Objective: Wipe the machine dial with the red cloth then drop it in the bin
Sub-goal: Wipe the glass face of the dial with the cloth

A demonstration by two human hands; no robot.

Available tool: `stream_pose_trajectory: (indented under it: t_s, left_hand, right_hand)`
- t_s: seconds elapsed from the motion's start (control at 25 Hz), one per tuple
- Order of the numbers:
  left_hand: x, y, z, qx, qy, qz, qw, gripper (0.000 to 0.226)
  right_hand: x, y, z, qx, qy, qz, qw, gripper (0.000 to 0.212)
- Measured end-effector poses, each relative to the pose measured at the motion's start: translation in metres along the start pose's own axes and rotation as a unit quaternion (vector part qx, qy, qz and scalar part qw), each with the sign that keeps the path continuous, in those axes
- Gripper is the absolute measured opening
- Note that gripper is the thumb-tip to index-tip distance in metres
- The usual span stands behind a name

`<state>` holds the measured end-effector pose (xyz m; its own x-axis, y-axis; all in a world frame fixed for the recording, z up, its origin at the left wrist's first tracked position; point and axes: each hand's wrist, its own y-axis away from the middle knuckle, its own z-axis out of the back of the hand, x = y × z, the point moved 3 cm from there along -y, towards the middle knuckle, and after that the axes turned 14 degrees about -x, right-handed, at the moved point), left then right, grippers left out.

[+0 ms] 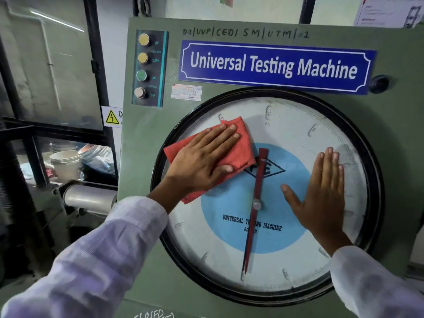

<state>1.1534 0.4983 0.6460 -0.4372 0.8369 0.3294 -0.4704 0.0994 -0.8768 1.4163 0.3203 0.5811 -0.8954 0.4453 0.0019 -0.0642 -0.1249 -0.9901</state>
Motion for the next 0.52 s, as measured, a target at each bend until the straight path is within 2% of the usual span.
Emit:
stream_pose_trajectory:
  t_s: [0.08, 0.2, 0.4, 0.52]
  left_hand:
    - [-0.002, 0.0, -0.001, -0.009, -0.018, 0.023, 1.0, 0.075]
    - [-0.023, -0.013, -0.012, -0.038, 0.014, 0.076, 0.996, 0.073]
    - [-0.062, -0.062, -0.032, -0.095, 0.043, 0.114, 0.988, 0.073]
    - [-0.078, -0.056, -0.039, -0.089, 0.071, 0.081, 0.99, 0.072]
  right_hand:
    - [0.0, 0.001, 0.0, 0.001, -0.001, -0.002, 1.0, 0.108]
    - [0.002, 0.001, -0.001, -0.008, -0.006, -0.003, 1.0, 0.107]
    - [0.001, 0.001, -0.001, -0.002, -0.003, 0.001, 1.0, 0.108]
    - [0.001, 0.002, 0.0, -0.009, -0.005, 0.003, 1.0, 0.107]
